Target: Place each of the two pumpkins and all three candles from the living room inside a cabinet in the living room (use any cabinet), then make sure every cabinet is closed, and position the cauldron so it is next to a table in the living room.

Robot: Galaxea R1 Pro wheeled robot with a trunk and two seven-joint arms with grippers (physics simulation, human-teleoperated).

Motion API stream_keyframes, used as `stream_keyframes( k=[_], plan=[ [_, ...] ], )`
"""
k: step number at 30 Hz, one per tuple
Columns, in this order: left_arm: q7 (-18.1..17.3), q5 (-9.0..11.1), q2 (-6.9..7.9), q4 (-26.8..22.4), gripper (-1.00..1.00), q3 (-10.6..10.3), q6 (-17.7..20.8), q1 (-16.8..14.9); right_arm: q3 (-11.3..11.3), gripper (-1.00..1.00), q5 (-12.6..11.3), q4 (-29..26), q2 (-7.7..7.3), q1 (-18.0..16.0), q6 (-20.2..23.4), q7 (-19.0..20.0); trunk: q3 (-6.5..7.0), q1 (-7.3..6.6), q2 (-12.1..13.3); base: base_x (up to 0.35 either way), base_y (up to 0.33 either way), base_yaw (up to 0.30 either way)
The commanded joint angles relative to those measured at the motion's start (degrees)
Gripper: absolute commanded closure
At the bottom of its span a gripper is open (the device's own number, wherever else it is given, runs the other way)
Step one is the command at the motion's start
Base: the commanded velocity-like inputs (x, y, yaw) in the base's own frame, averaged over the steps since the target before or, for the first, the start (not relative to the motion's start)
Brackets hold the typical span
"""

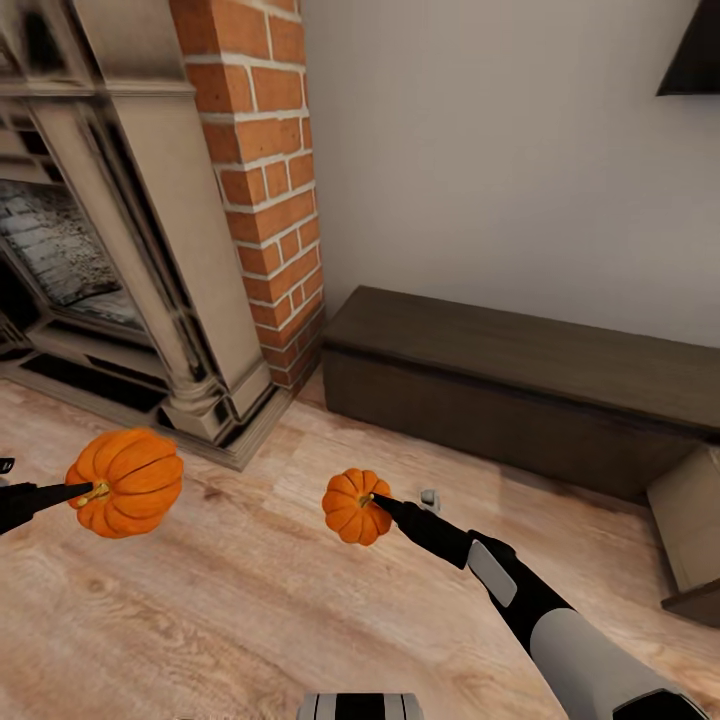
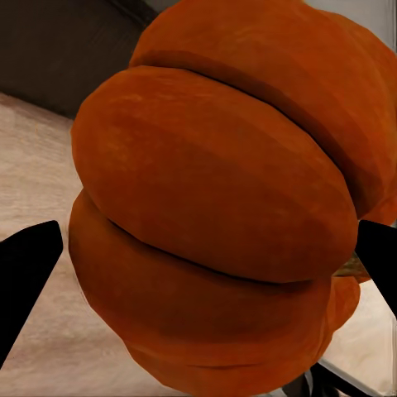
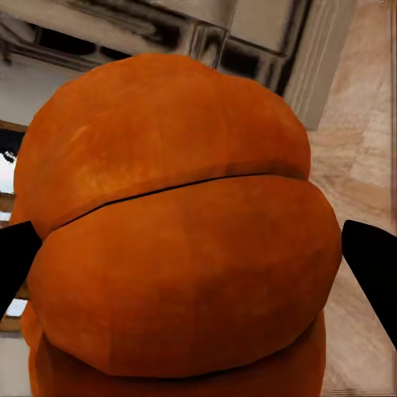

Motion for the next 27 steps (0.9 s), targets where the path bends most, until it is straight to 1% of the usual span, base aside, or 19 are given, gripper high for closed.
stream_keyframes(
  k=[1, 14, 19, 27],
  plan=[
    [-0.28, -0.02, 0.02, -0.02, 1.00, 0.03, 0.61, 0.01, 0.25, 1.00, -0.57, -0.01, -0.05, -0.04, 0.43, -0.16, 0.19, -0.06, 0.00, -0.275, 0.000, -0.278],
    [-0.30, -0.02, 0.02, -0.02, 1.00, 0.04, 0.61, 0.01, 0.25, 1.00, -0.63, 0.07, -0.05, -0.04, 0.39, -0.05, 3.07, -0.40, 0.17, -0.261, 0.000, -0.279],
    [-0.30, -0.02, 0.02, -0.02, 1.00, 0.05, 0.61, 0.01, 0.25, 1.00, -0.66, 0.07, -0.05, -0.04, 0.35, 0.03, 4.17, -0.53, 0.24, -0.120, 0.000, -0.279],
    [-0.30, -0.02, 0.02, -0.02, 1.00, 0.11, 0.61, 0.01, 0.25, 1.00, -0.66, 0.08, -0.05, -0.04, 0.34, 0.04, 5.95, -0.73, 0.34, -0.013, 0.000, -0.279]
  ],
)
